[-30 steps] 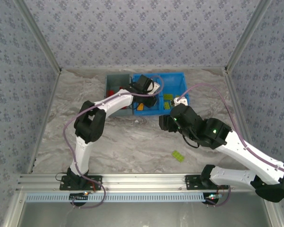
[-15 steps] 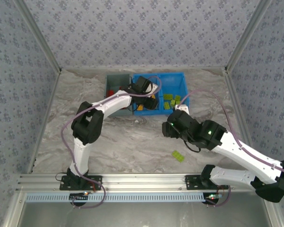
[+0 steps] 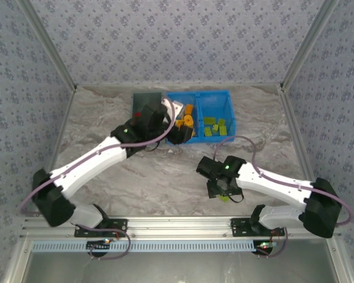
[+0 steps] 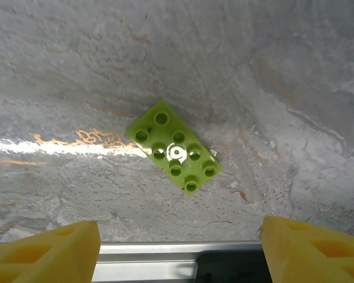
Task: Sort the legos into containers by color
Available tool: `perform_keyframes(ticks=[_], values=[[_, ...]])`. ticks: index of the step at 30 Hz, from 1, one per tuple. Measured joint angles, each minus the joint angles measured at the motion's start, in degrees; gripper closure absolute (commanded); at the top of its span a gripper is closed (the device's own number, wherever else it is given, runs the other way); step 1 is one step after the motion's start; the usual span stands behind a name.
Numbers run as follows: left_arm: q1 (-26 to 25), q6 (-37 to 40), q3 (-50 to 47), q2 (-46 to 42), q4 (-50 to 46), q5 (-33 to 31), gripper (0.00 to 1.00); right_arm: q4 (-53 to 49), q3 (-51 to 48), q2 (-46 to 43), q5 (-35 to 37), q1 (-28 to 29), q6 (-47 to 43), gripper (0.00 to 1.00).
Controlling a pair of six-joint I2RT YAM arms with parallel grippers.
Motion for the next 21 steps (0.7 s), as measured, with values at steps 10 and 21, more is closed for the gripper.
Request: perform_keyframes(ticks=[10,21], values=[[-7.28,-5.57,-11.85,-17.22,-5.77,-2.34,0.26,2.82,0.02,11.69,-3.63,-3.19,-4.66,0.27],[-11.08,-10.12,-14.51,-24.06,-9.11,-5.11,0.26,8.24,-2.99,16.41,-6.05,-10.99,-8.41,0.37]])
